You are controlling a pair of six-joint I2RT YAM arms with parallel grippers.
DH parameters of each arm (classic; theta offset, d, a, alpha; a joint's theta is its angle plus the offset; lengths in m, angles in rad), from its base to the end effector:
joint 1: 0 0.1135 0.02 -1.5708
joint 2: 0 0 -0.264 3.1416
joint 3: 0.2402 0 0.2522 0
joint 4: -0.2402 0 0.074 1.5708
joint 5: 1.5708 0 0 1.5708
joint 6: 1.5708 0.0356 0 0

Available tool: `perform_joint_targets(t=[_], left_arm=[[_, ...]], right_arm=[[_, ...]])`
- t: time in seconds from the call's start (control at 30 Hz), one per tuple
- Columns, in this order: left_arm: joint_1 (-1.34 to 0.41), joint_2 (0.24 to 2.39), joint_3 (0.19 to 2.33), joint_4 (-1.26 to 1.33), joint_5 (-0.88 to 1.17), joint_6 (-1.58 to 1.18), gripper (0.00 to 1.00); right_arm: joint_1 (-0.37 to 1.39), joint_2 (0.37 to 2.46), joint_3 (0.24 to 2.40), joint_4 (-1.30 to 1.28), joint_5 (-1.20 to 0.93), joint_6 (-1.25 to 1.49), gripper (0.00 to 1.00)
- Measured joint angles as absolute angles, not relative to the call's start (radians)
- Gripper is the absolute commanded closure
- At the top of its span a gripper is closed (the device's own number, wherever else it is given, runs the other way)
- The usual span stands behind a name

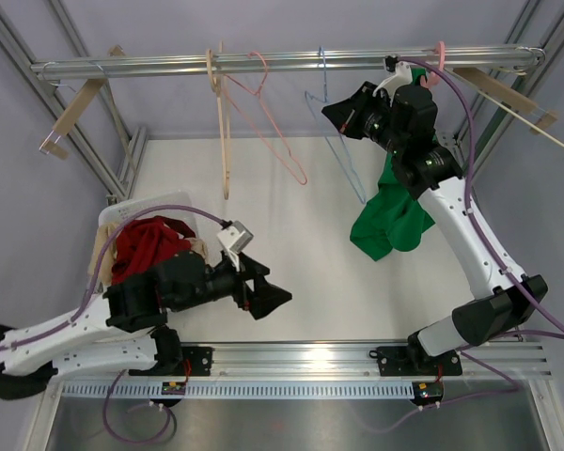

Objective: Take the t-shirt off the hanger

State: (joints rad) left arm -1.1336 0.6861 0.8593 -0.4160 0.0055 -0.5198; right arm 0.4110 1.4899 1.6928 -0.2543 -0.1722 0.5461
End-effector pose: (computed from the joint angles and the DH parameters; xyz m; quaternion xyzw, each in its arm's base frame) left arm 0.0646 -0.1388 0.3557 0.2395 0.7502 -0.4549 0.4158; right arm 0.3051 0.1396 0.4792 -0.0103 0.7247 0.3713 0.5804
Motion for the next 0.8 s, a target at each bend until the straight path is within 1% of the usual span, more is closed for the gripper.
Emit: perform_joint_targets(t=[0.1, 0.2, 0.23, 0.3, 0.33, 0.4, 0.53, 0.67, 0.77, 0.8], left_arm=[[-1.293, 0.767, 0.890, -0.415, -0.152, -0.494, 0.01], [-1.364, 0.816, 0.917, -0.416, -0.245, -0.478, 0.01], [-1.370, 0.820, 0.924, -0.416, -0.266, -0.475, 0.01], [-1.372, 0.817, 0.933, -0.414, -0.308, -0.471, 0.01], [-1.372, 0.811, 0.936, -0.411, -0.326, -0.471, 0.01], [-1.376, 0.792, 0.938, -0.403, -0.357, -0.469, 0.01], [-1.380, 0.747, 0.938, -0.393, -0.403, -0.467, 0.01], [-1.380, 0.707, 0.938, -0.392, -0.443, -0.467, 0.01], [-1.381, 0.685, 0.938, -0.390, -0.462, -0.467, 0.01], [-1.381, 0.678, 0.937, -0.389, -0.466, -0.467, 0.01]], right_arm=[[0.410, 1.487, 1.692, -0.260, -0.165, 0.543, 0.98], [0.410, 1.484, 1.688, -0.260, -0.158, 0.542, 0.94], [0.410, 1.484, 1.688, -0.260, -0.156, 0.541, 0.87], [0.410, 1.481, 1.687, -0.260, -0.155, 0.537, 0.81], [0.410, 1.478, 1.684, -0.262, -0.155, 0.535, 0.75], [0.410, 1.463, 1.671, -0.282, -0.158, 0.532, 0.70], [0.410, 1.435, 1.649, -0.310, -0.158, 0.522, 0.64], [0.410, 1.414, 1.643, -0.328, -0.155, 0.515, 0.62], [0.411, 1.394, 1.636, -0.340, -0.151, 0.510, 0.56], [0.411, 1.388, 1.635, -0.342, -0.150, 0.508, 0.53]])
